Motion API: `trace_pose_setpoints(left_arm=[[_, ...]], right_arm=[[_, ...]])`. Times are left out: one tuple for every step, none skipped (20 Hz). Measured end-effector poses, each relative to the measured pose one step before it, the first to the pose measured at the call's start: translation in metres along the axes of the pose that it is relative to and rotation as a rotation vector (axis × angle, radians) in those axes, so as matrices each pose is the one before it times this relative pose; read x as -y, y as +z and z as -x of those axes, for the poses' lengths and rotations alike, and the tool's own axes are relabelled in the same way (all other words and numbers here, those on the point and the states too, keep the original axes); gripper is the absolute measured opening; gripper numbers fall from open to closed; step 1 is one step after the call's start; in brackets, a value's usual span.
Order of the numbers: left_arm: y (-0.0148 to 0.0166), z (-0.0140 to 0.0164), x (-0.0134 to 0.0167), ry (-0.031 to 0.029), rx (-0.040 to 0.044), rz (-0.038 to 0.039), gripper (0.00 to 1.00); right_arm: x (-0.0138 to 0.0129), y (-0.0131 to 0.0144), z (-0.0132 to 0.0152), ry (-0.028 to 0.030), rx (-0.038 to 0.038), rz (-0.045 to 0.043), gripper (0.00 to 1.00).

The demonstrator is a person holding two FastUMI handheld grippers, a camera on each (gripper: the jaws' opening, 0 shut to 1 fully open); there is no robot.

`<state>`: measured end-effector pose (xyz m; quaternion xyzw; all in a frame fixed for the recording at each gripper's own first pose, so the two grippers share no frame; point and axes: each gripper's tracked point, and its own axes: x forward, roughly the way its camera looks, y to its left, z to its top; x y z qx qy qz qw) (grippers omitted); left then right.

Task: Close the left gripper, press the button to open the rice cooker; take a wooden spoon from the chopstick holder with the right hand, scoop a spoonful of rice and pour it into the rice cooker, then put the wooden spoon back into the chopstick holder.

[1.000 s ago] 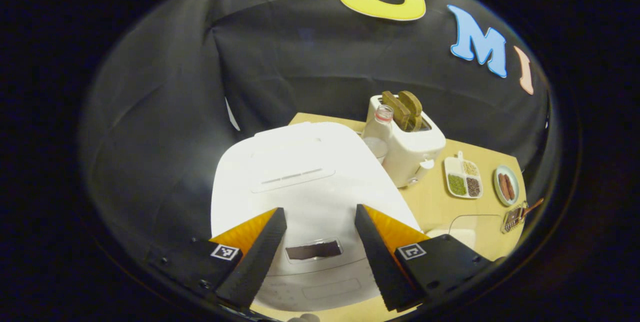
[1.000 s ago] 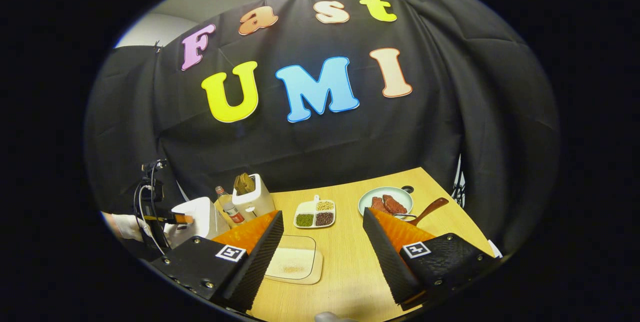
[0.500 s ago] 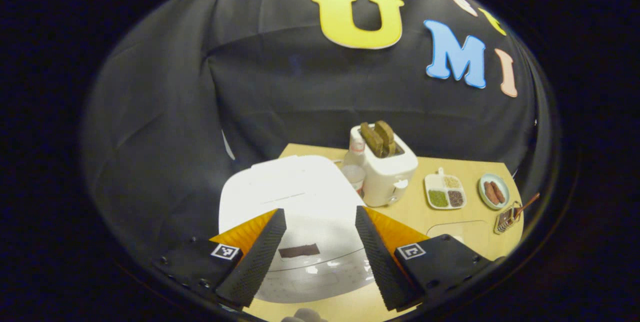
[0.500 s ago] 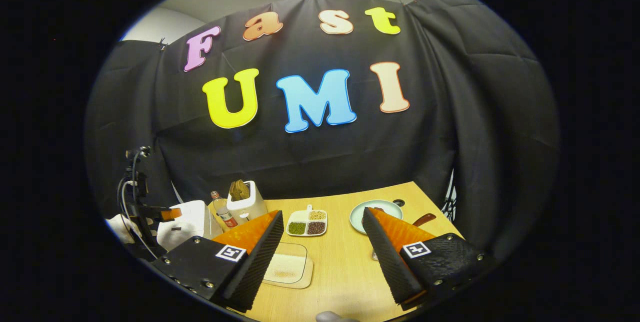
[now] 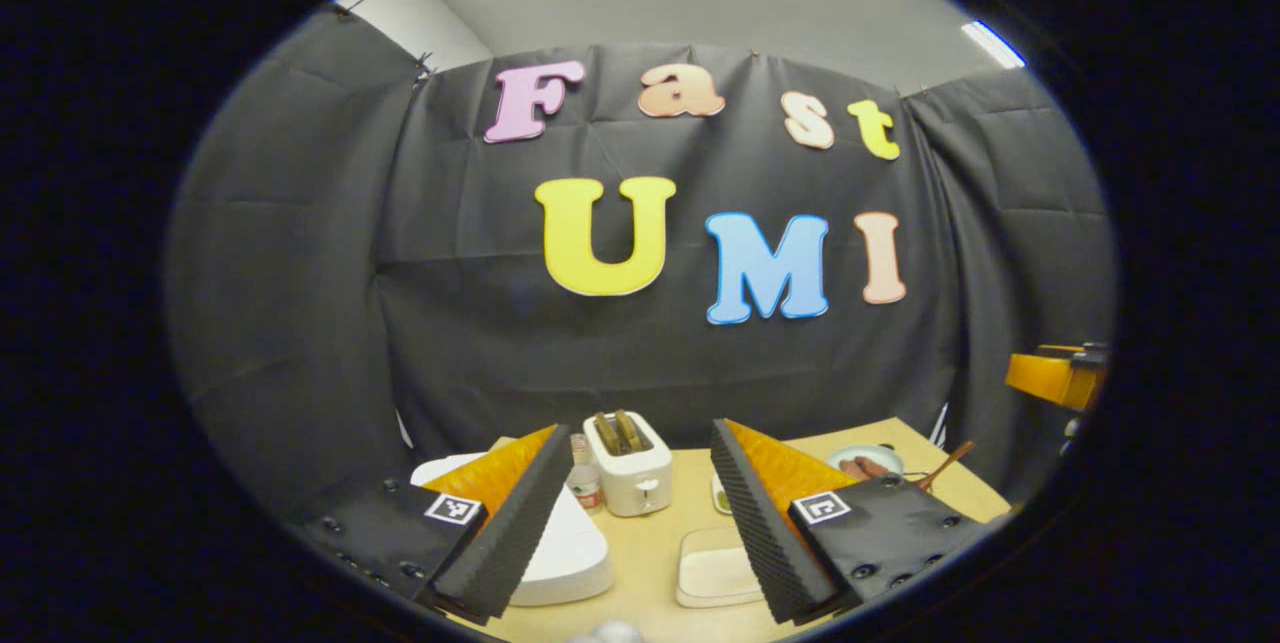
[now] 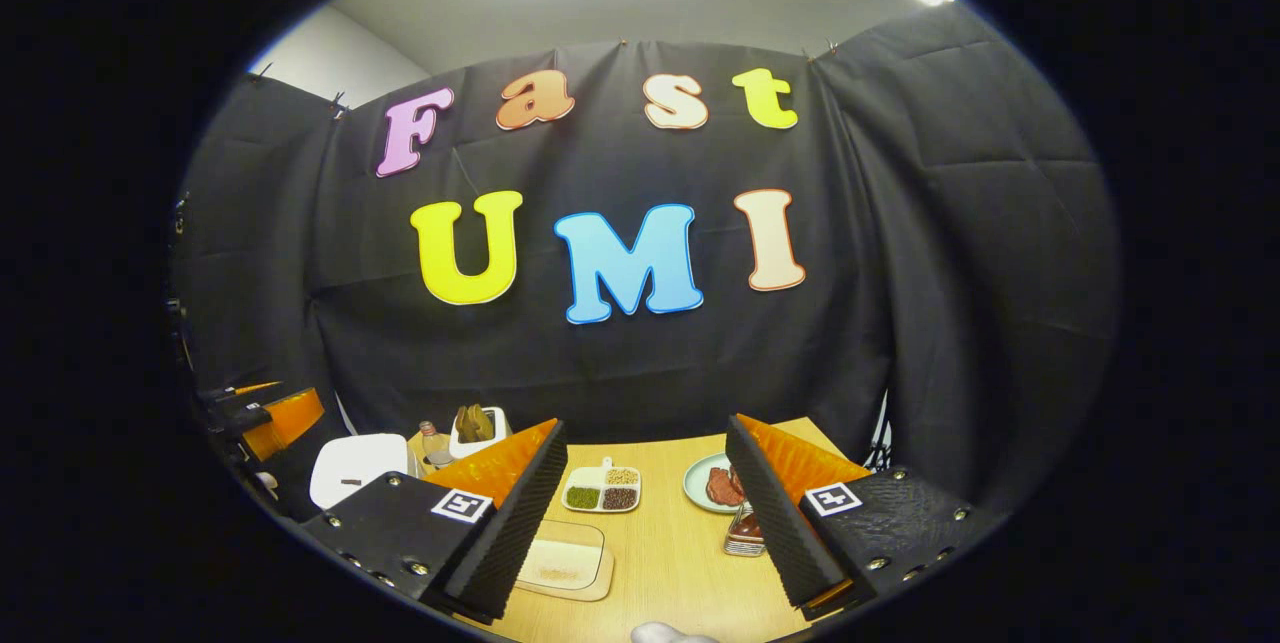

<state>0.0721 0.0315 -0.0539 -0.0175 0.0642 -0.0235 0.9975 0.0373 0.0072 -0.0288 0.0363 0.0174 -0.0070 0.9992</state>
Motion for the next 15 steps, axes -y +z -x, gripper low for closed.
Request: trace_pose_setpoints(left_arm=[[0.00981,0.01308,0.00814,-0.00704,0.02970,-0.00931,0.97],[0.00582,0.00978,0.00333,0.00053,0.02721,-0.01366,0.98],[0.00749,0.00697,0.00149,-0.00016,0.02368,-0.01184,0.98],[0.00515,0.00561,0.00316,-0.00059,0.02062,0.00051,0.99],[0.00530,0.00459,0.00407,-0.00491,0.01644,0.01299,0.99],[0.00137,0.00297,0.00382,-0.00351,0.00576,0.00276,0.94],[0.00244,0.00192,0.00066,0.00200,-0.00058,0.00182,0.94],[0.00145,0.00533,0.00147,-0.00183,0.00080,0.00819,0.96],[0.00072,0.00142,0.00128,-0.00174,-0.00277,0.01610,0.97],[-0.00038,0.00078,0.00038,-0.00416,-0.00706,0.01171,0.94],[0.00141,-0.00048,0.00029,-0.00080,0.00026,0.00298,0.94],[0.00088,-0.00222,-0.00223,0.00249,-0.00015,-0.00294,0.94],[0.00174,-0.00051,-0.00182,0.00228,0.00036,-0.00317,0.94],[-0.00081,-0.00073,0.00049,0.00003,-0.00185,-0.00076,0.94],[-0.00012,-0.00065,0.00029,0.00067,-0.00308,0.00077,0.94]], right_arm=[[0.00326,0.00517,0.00279,-0.00716,0.01547,-0.00586,0.98],[0.00195,0.00363,0.00314,-0.00809,0.01623,-0.00527,0.98],[0.00334,0.00127,0.00293,-0.00888,0.01261,-0.00418,0.98],[0.00198,0.00082,0.00199,-0.00468,0.00506,-0.00357,0.98],[-0.00056,0.00135,0.00162,0.00132,0.01133,-0.00260,0.98],[0.00135,-0.00054,0.00248,-0.00853,-0.00132,-0.00354,0.98],[0.00145,-0.00083,0.00101,-0.00018,0.00221,-0.00262,0.97],[-0.00119,-0.00045,0.00257,-0.00280,-0.00029,-0.00033,0.98],[0.00053,-0.00021,0.00135,-0.00095,-0.00104,0.00614,0.98],[0.00006,0.00076,0.00206,-0.00532,0.00471,0.01177,0.98],[0.00001,0.00127,-0.00021,-0.00072,0.00214,0.00784,0.98],[-0.00211,0.00279,0.00181,0.00379,0.00638,0.00432,0.98],[-0.00124,0.00198,0.00123,-0.00008,0.00496,0.00233,0.98],[0.00003,0.00216,0.00220,-0.00057,0.00643,0.00403,0.98],[0.00026,0.00145,0.00113,0.00022,0.00780,0.00509,0.98]])
